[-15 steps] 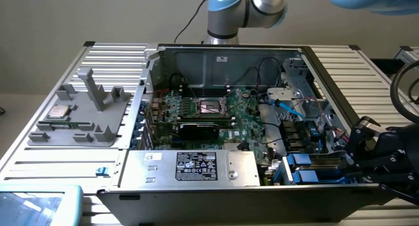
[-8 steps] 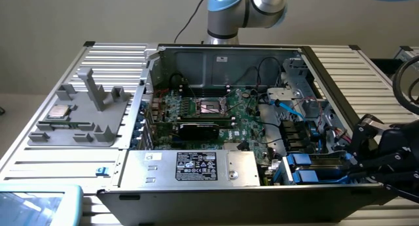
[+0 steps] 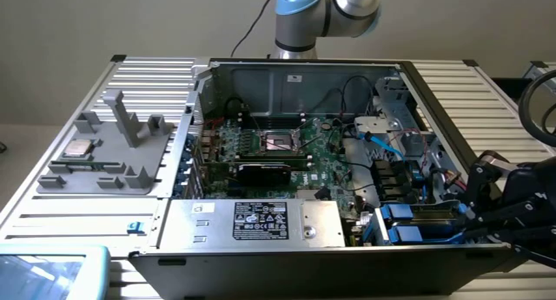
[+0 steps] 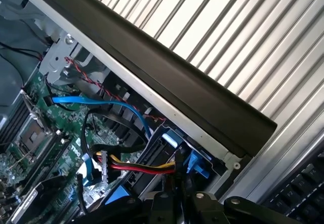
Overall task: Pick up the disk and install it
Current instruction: 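Insert the first disk wire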
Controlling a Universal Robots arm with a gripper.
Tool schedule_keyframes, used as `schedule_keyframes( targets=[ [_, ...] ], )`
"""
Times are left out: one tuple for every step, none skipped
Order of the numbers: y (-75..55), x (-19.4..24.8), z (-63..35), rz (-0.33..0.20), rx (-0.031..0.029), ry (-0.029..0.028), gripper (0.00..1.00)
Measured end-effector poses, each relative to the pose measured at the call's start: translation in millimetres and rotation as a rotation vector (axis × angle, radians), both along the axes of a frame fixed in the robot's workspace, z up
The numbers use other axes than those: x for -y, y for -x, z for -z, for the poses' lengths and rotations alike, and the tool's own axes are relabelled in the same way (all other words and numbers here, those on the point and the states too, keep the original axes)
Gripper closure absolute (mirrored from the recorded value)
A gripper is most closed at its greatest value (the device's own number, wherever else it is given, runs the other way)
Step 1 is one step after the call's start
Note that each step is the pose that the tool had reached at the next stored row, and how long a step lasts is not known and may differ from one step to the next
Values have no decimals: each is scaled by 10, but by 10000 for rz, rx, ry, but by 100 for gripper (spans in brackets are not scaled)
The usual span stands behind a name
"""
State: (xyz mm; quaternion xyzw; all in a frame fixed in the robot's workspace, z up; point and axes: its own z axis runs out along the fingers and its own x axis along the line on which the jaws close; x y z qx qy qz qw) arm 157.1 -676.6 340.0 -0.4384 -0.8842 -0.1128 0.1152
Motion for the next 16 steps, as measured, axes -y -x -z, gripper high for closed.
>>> schedule_keyframes(
  targets=[
    [0,-2,0,1,0,60,84],
    [0,-5,-2,2,0,138,84],
    [1,-7,-2,3,0,225,84],
    [1,-9,-3,4,0,303,84],
    [0,-10,-2,3,1,325,84],
    [0,-9,-2,3,0,326,84],
    [0,-15,-3,3,0,328,84],
    [0,-29,-2,5,-1,327,84],
    [1,-42,-3,11,-1,329,84],
    [1,-54,-2,20,-3,326,84],
    [0,-68,-2,24,-5,326,84],
    [0,-85,-3,25,-5,328,84],
    [1,-107,-3,26,-5,327,84],
    [1,-129,-3,26,-6,327,84],
    [0,-156,-2,26,-6,326,84],
    [0,-181,-3,26,-7,333,84]
  ],
)
